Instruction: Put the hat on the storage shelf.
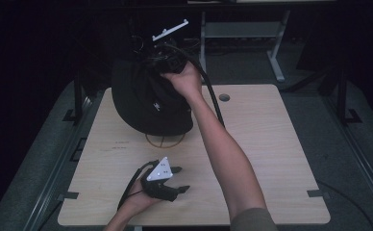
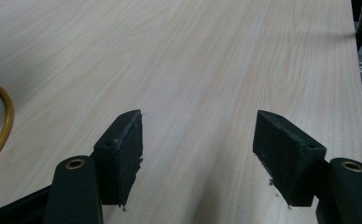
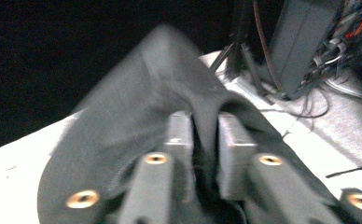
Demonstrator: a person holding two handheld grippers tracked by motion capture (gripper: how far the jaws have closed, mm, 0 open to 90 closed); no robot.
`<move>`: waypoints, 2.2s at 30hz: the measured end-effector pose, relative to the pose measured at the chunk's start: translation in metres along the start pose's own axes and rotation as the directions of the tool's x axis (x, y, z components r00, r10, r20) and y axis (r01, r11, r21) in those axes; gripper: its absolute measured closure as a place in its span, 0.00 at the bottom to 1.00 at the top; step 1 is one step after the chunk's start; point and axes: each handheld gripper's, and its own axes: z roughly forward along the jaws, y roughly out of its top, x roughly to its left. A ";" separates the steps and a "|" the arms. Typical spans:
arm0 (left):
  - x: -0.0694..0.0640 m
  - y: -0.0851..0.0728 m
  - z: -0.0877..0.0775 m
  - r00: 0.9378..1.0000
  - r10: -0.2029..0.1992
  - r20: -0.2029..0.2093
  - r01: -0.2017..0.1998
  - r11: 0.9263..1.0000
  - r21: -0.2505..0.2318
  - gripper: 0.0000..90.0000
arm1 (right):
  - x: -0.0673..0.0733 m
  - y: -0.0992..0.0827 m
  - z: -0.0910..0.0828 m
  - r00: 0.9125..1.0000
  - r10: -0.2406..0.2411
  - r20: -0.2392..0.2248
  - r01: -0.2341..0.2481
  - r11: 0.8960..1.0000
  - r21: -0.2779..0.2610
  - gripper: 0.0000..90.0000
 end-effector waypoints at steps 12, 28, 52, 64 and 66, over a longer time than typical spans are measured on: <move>-0.002 -0.001 0.002 1.000 -0.001 0.004 0.001 1.000 0.013 0.36 | -0.007 -0.021 -0.004 0.994 0.056 -0.094 -0.056 0.998 0.008 0.53; 0.003 -0.005 0.001 1.000 -0.027 -0.012 0.027 1.000 0.014 0.33 | -0.022 -0.050 -0.032 0.990 0.087 -0.111 -0.092 0.995 -0.038 0.40; 0.006 -0.007 0.001 0.997 -0.070 -0.017 0.071 0.997 0.014 0.31 | -0.037 -0.078 -0.075 0.989 0.107 -0.105 -0.113 0.992 -0.052 0.31; 0.006 -0.007 0.002 0.997 -0.070 -0.012 0.070 0.997 0.021 0.30 | -0.041 -0.088 -0.092 0.991 0.096 -0.098 -0.101 0.994 -0.047 0.30; 0.006 -0.007 0.003 0.997 -0.073 -0.014 0.074 0.997 0.017 0.30 | -0.041 -0.089 -0.095 0.991 0.094 -0.096 -0.099 0.994 -0.047 0.30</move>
